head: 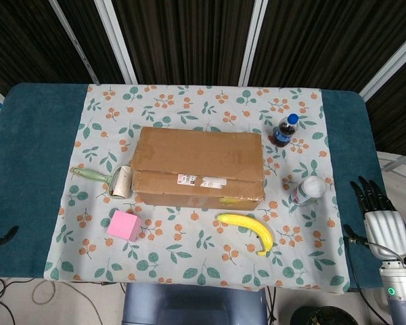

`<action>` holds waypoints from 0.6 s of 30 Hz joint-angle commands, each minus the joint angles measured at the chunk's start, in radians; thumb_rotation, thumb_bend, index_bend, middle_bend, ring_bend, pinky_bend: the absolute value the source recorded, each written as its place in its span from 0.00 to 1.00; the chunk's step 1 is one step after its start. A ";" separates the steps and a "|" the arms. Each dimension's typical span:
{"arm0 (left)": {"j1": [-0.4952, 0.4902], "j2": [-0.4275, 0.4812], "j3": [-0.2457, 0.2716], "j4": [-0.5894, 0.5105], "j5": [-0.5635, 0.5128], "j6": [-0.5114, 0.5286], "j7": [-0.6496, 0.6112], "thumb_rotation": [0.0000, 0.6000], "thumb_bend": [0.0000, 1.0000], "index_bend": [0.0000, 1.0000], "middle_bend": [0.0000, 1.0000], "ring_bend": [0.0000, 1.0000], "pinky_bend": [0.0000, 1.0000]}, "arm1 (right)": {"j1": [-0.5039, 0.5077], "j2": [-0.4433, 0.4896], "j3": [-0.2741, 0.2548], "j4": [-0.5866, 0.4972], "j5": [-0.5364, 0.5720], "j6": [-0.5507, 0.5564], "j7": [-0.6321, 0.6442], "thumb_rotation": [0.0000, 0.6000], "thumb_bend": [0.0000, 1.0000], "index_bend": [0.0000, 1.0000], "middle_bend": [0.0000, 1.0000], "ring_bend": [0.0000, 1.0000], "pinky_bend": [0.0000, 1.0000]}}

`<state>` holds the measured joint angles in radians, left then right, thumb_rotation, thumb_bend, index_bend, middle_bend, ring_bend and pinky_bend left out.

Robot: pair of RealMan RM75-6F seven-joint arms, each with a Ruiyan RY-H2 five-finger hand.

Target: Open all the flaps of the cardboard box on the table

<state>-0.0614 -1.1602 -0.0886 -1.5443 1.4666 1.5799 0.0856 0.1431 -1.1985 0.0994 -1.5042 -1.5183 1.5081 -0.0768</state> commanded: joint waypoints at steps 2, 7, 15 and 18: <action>0.001 0.000 -0.001 -0.001 0.000 0.001 0.002 1.00 0.12 0.00 0.00 0.00 0.00 | 0.001 0.000 0.001 0.000 -0.001 -0.001 0.001 1.00 0.26 0.00 0.00 0.00 0.25; 0.002 0.000 0.000 -0.001 -0.002 -0.001 0.002 1.00 0.12 0.00 0.00 0.00 0.00 | 0.002 -0.004 0.003 0.001 -0.003 0.002 0.000 1.00 0.26 0.00 0.00 0.00 0.25; -0.003 -0.003 -0.003 -0.005 -0.012 -0.014 0.012 1.00 0.12 0.00 0.00 0.00 0.00 | -0.001 -0.006 0.011 -0.004 0.012 0.004 0.009 1.00 0.28 0.00 0.00 0.00 0.25; -0.001 -0.004 -0.005 -0.001 -0.012 -0.008 0.007 1.00 0.12 0.00 0.00 0.00 0.00 | 0.000 -0.006 0.015 -0.008 0.013 0.006 0.006 1.00 0.28 0.00 0.00 0.00 0.25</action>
<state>-0.0630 -1.1643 -0.0932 -1.5457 1.4551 1.5707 0.0936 0.1430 -1.2044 0.1134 -1.5112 -1.5048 1.5132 -0.0702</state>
